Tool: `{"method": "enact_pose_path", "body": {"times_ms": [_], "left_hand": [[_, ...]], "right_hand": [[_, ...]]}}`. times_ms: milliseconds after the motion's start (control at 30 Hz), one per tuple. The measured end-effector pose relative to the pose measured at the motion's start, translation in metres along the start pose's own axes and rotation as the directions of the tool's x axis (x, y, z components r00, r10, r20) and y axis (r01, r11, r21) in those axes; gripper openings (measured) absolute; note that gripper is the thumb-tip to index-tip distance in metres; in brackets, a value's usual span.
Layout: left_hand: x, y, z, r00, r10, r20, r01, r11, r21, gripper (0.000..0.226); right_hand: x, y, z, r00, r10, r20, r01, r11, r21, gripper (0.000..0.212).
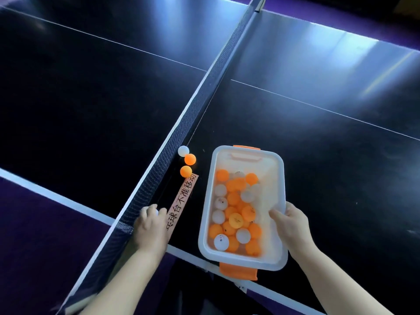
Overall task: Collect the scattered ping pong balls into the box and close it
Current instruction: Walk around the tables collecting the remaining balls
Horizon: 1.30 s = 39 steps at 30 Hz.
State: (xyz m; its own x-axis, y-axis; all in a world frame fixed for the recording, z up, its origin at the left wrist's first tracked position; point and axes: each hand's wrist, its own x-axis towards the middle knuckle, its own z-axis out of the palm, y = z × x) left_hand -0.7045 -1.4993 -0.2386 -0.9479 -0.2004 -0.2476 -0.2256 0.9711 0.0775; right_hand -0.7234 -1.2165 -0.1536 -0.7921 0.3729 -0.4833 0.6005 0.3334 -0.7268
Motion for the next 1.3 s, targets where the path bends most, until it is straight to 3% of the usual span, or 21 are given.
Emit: {"method": "enact_pose_path", "body": {"times_ms": [167,233,300,367,500,567,667,733,833,967,1200,1300], "left_hand": [[0.006,0.004,0.004,0.999,0.042,-0.018,-0.042,0.999,-0.016,0.035],[0.006,0.014,-0.006,0.994,0.057,-0.096,-0.076,0.976,-0.206,0.031],[0.004,0.033,-0.024,0.959,0.085,-0.27,-0.209,0.856,-0.472,0.032],[-0.001,0.058,-0.048,0.911,0.161,-0.381,-0.375,0.71,-0.597,0.038],[-0.004,0.092,-0.067,0.791,0.43,-0.434,-0.607,0.633,-0.48,0.051],[0.005,0.097,-0.063,0.826,0.399,-0.397,-0.562,0.623,-0.544,0.053],[0.041,0.092,-0.057,0.966,0.082,-0.246,-0.242,0.625,-0.743,0.034],[0.072,0.084,-0.047,0.98,-0.101,-0.171,-0.048,0.716,-0.697,0.033],[0.103,0.077,-0.033,0.976,-0.198,-0.088,0.102,0.775,-0.624,0.04],[0.12,0.077,-0.017,0.982,-0.189,-0.024,0.135,0.78,-0.611,0.048],[0.134,0.077,-0.001,0.992,-0.034,-0.123,-0.032,0.864,-0.502,0.047],[0.147,0.076,-0.007,0.995,-0.063,-0.083,0.018,0.885,-0.465,0.048]], "right_hand": [[0.003,0.006,-0.003,1.0,0.007,-0.006,-0.007,1.0,-0.016,0.01],[0.004,0.009,-0.004,1.0,0.027,-0.003,-0.027,0.999,-0.017,0.008],[0.003,0.011,-0.004,0.999,0.051,-0.001,-0.051,0.999,-0.006,0.007],[0.002,0.013,-0.003,0.998,0.062,-0.008,-0.062,0.998,0.012,0.008],[0.002,0.013,-0.002,0.996,0.081,-0.024,-0.079,0.994,0.07,0.006],[0.004,0.014,-0.003,0.995,0.09,-0.042,-0.087,0.993,0.084,0.006],[0.011,0.011,-0.005,0.993,0.095,-0.067,-0.089,0.992,0.09,0.007],[0.017,0.007,-0.004,0.992,0.098,-0.08,-0.091,0.992,0.089,0.007],[0.027,0.005,0.0,0.991,0.101,-0.09,-0.094,0.993,0.077,0.005],[0.032,0.01,0.004,0.986,0.122,-0.11,-0.118,0.992,0.044,0.006],[0.033,0.009,0.008,0.984,0.127,-0.128,-0.127,0.992,0.009,0.007],[0.034,0.006,0.01,0.982,0.113,-0.149,-0.117,0.993,-0.02,0.01]]}}
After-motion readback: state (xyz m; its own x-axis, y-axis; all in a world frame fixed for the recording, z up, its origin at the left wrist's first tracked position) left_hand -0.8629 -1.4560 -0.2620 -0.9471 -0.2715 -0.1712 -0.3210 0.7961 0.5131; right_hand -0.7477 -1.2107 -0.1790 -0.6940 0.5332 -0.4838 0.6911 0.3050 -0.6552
